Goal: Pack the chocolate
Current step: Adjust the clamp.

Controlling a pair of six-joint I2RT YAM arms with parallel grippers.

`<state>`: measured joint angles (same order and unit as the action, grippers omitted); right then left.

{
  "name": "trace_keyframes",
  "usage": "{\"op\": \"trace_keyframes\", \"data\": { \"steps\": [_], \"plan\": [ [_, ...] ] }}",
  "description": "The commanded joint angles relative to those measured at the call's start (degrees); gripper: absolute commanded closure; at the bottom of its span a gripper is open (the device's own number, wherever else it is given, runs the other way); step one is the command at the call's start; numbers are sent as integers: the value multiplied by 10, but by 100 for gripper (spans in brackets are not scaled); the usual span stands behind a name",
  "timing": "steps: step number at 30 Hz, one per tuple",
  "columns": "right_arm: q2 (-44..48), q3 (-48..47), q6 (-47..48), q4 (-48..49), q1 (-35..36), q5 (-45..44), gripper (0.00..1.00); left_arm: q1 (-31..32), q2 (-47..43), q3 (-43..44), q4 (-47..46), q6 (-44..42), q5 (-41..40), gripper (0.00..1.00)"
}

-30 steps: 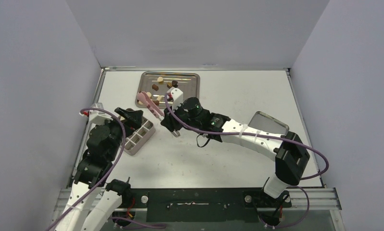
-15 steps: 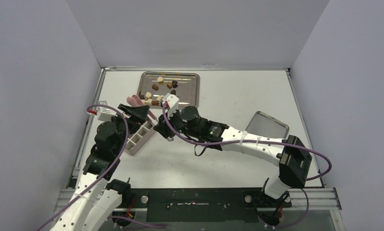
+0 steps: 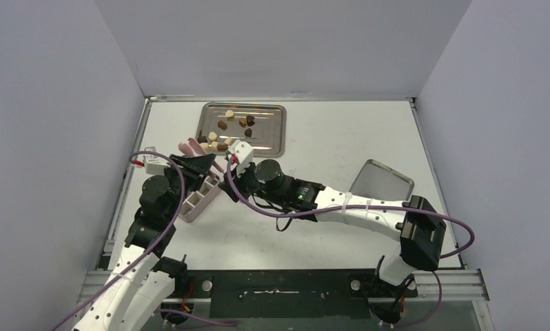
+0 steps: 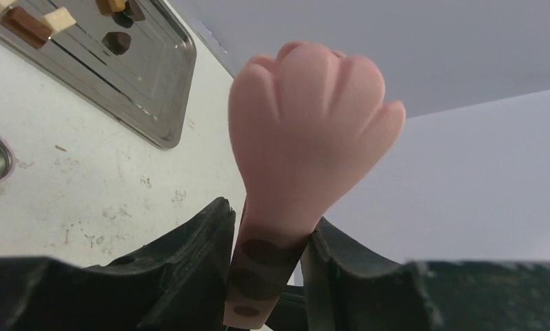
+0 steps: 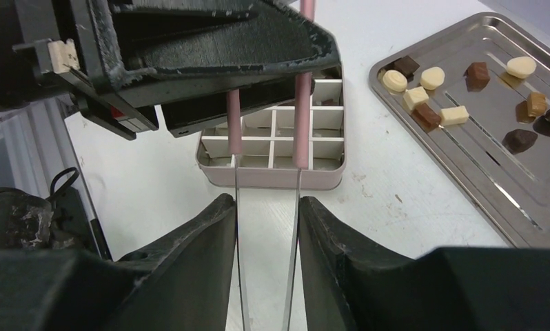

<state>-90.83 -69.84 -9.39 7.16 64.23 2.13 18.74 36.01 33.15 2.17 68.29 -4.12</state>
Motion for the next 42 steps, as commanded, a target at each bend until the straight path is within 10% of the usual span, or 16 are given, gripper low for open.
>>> {"op": "trace_keyframes", "data": {
  "steps": [1,12,20,31,42],
  "plan": [
    [30,22,9,59,6,-31,64,-6,-12,-10,-75,62,35,69],
    [55,94,5,138,10,-70,54,-7,-48,-34,-103,119,19,82],
    [77,110,-2,168,10,-71,68,-8,-53,-62,-113,145,19,82],
    [84,117,-11,201,9,-75,70,-11,-91,-72,-42,144,-23,56],
    [50,8,19,-11,-62,-72,70,-11,-123,6,112,-44,-81,30]
  ]
}}
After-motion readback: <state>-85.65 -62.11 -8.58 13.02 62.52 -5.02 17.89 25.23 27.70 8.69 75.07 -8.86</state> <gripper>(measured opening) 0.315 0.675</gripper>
